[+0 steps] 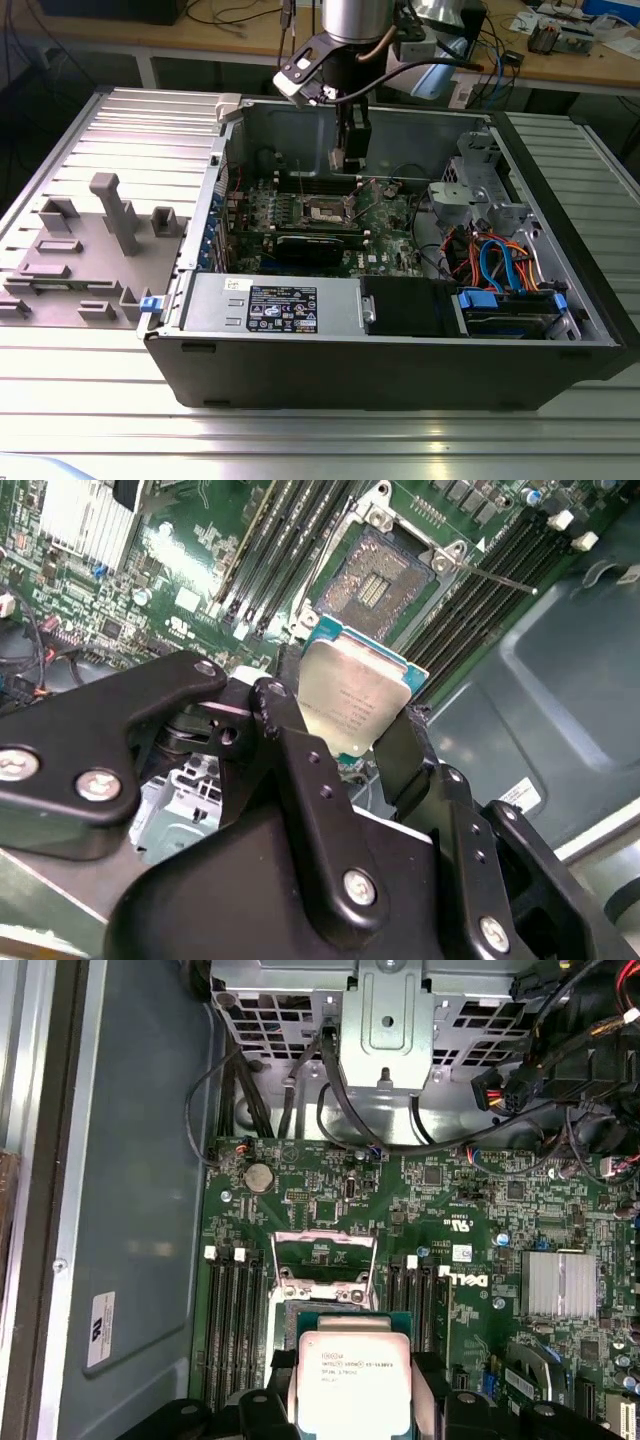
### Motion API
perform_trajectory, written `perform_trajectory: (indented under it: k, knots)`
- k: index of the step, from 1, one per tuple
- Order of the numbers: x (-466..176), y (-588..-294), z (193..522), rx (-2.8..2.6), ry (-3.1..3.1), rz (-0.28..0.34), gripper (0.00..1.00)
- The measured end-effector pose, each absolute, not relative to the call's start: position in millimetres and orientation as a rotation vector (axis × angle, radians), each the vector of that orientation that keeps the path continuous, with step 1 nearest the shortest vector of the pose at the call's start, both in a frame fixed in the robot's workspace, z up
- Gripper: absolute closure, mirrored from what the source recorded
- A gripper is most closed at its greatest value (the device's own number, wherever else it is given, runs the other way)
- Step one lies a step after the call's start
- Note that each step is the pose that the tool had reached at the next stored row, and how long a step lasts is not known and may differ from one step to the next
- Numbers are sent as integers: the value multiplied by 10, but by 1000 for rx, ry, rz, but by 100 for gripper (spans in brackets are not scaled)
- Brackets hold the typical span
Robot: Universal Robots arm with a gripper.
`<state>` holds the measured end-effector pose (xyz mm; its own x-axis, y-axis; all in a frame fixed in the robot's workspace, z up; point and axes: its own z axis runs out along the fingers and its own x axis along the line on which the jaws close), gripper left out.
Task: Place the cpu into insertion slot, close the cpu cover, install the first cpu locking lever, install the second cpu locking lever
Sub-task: 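Place the cpu into insertion slot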
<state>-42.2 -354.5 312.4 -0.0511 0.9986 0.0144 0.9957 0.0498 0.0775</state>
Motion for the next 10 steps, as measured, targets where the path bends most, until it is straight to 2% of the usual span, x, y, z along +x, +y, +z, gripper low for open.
perform_trajectory:
  k: [10]
  knots:
    - [-451,-3545,3064,2134,2245,103,46]
